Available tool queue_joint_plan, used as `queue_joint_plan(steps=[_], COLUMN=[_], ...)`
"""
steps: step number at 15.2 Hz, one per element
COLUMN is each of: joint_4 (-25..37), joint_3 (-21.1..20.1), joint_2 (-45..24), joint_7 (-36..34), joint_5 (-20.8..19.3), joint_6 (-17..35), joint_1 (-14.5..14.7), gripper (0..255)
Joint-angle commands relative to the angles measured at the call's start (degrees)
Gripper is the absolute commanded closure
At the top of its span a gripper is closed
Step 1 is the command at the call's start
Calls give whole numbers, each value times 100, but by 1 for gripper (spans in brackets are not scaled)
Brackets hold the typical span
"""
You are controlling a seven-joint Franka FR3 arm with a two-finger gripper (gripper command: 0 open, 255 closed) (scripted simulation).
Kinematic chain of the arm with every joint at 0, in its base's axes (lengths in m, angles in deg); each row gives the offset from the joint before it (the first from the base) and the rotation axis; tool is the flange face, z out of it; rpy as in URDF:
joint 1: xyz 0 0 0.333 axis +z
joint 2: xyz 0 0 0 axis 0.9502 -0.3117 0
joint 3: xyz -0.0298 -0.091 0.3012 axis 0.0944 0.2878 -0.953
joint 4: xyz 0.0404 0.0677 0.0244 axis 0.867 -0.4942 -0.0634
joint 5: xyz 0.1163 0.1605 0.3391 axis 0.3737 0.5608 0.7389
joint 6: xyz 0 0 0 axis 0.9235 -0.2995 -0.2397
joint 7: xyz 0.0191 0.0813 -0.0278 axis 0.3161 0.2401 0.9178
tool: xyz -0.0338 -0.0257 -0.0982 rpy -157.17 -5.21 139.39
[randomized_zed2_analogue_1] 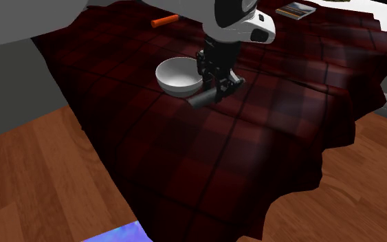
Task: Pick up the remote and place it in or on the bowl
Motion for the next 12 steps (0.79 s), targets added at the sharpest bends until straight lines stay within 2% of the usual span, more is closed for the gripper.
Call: queue_joint_plan(steps=[1,7,12], joint_4=[349,1552,2985], joint_3=[-74,-182,-151], joint_2=[-289,-1233,-2213], joint_7=[-309,-1127,-1671], joint_5=[-156,-640,-1048], joint_6=[-74,-389,-870], joint_1=[207,941,1713], gripper=[255,255,255])
